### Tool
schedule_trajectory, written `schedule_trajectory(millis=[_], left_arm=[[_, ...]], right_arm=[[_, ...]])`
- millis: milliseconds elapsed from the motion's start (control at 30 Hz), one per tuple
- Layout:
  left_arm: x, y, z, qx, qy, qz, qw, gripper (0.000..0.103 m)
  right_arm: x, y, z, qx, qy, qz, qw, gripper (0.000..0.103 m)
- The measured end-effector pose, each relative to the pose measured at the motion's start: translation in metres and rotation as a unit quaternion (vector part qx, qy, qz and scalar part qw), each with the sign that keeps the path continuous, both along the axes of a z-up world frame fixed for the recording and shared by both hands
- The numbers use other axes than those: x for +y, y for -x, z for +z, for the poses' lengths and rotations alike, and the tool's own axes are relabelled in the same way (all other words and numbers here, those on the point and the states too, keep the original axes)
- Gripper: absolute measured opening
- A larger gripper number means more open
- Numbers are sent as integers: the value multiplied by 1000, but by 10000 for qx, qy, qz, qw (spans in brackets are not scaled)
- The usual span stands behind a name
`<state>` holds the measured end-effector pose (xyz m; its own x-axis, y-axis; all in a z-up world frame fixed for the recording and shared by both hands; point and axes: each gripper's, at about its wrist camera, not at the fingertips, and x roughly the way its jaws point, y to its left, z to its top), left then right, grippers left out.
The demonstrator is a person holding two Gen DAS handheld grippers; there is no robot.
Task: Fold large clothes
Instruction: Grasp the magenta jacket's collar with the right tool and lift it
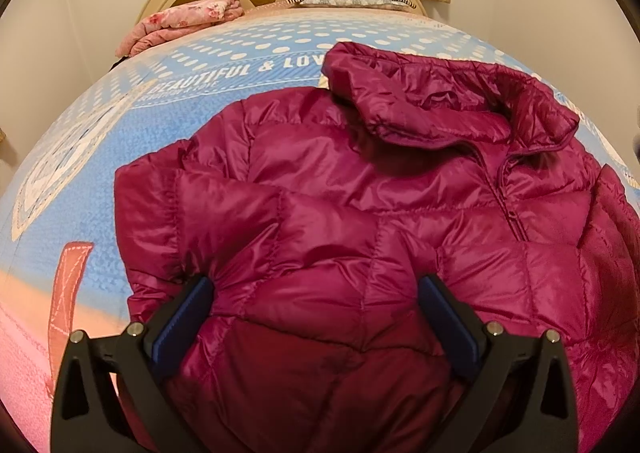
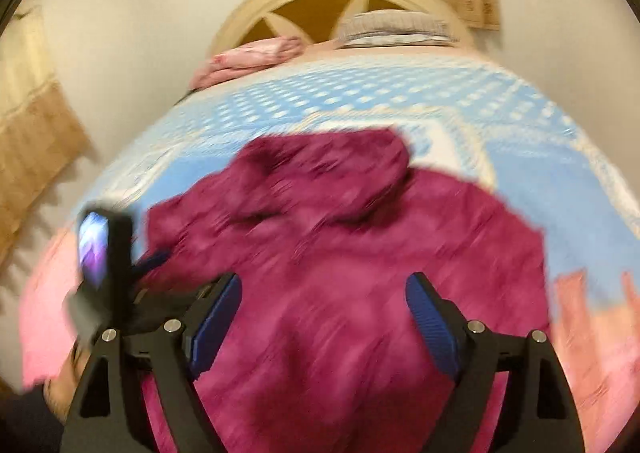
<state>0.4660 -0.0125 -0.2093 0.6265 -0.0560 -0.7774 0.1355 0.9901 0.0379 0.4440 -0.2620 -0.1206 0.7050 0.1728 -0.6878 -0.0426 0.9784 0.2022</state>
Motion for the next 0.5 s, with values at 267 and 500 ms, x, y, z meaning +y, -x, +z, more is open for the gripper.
schedule_trajectory(millis=[267, 500], left_arm=[[0, -1, 0, 1, 31, -6, 10000, 103], [1, -2, -1, 2, 39, -13, 10000, 103]], right_arm=[[-9, -114, -4, 543, 581, -310, 9964, 84], [0, -135, -36, 912, 1343, -182, 9866, 20]])
